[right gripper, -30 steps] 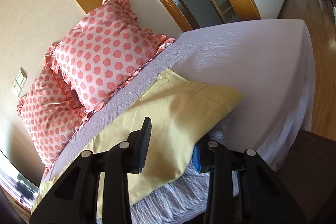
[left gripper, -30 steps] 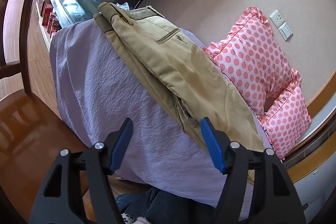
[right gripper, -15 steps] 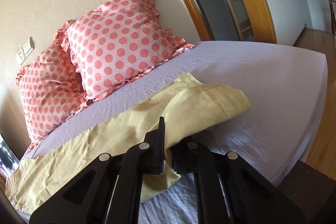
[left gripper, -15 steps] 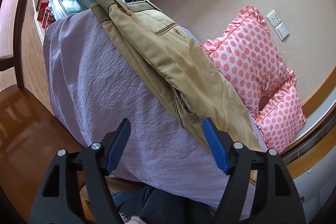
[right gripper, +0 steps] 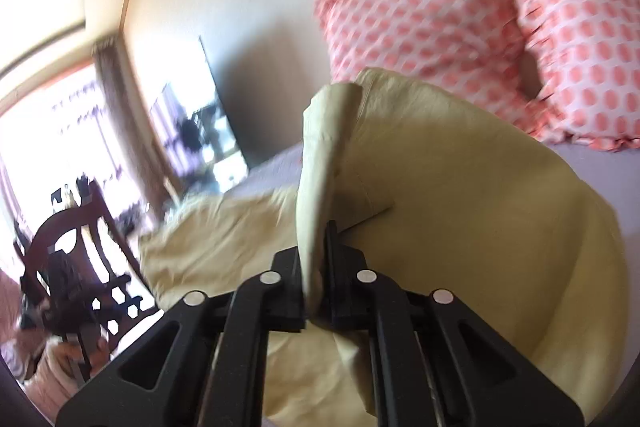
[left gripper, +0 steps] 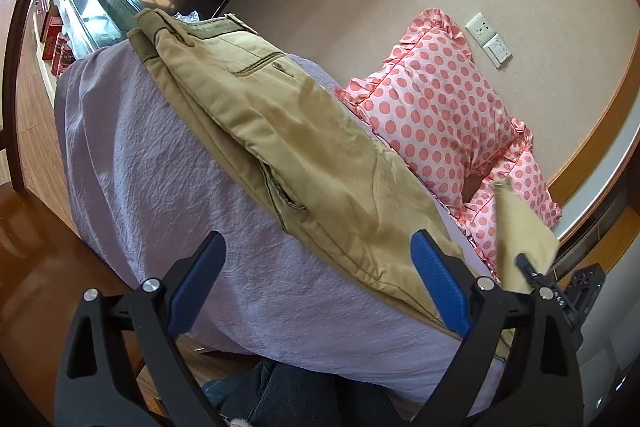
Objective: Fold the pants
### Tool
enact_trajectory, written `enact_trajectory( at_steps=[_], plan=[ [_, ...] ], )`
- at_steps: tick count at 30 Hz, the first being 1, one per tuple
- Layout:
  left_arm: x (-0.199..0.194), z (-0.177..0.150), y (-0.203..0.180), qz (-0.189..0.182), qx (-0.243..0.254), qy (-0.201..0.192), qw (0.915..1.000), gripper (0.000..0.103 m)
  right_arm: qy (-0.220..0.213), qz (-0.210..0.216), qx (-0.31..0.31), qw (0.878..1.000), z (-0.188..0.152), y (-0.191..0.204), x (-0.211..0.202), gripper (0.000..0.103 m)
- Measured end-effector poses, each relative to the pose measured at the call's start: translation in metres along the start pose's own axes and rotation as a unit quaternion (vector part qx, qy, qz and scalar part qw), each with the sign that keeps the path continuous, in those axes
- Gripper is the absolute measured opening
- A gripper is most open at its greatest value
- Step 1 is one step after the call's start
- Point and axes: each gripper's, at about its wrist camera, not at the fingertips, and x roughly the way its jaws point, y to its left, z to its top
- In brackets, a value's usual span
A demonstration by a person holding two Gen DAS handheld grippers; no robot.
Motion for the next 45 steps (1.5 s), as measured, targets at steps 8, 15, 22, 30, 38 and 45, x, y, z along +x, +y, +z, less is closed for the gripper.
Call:
enact_trajectory(
  at_steps=[8,15,22,30,38,45],
  plan=[
    [0.015,0.0,-0.007,-0.015,0.024,0.025,0.9993,0.096,0.053,0.002,-0.011,0.999,-0.032,0.027,0.018,0.083],
    [0.039,0.01,-0.008,-0.003,0.01,0.032,0.9994,0.097,0.05,-0.004,0.043,0.998,-0.038,0.0,0.013,0.084],
    [0.041,0.044,-0.006,0.026,-0.003,0.0,0.9997,0.096,0.046,-0.003,0.043,0.998,-0.039,0.001,0.013,0.085],
    [0.043,0.104,0.044,0.098,-0.08,-0.041,0.9911,0.09,0.027,0.001,0.065,0.998,-0.038,-0.005,0.003,0.085],
    [0.042,0.129,0.01,0.17,-0.025,-0.074,0.9823,0.009,-0.03,-0.028,0.097,0.994,-0.035,-0.033,-0.046,0.089],
    [0.058,0.084,-0.183,0.05,0.216,-0.048,0.9738,0.007,-0.099,-0.09,0.167,0.977,-0.041,-0.083,-0.104,0.09]
  ],
)
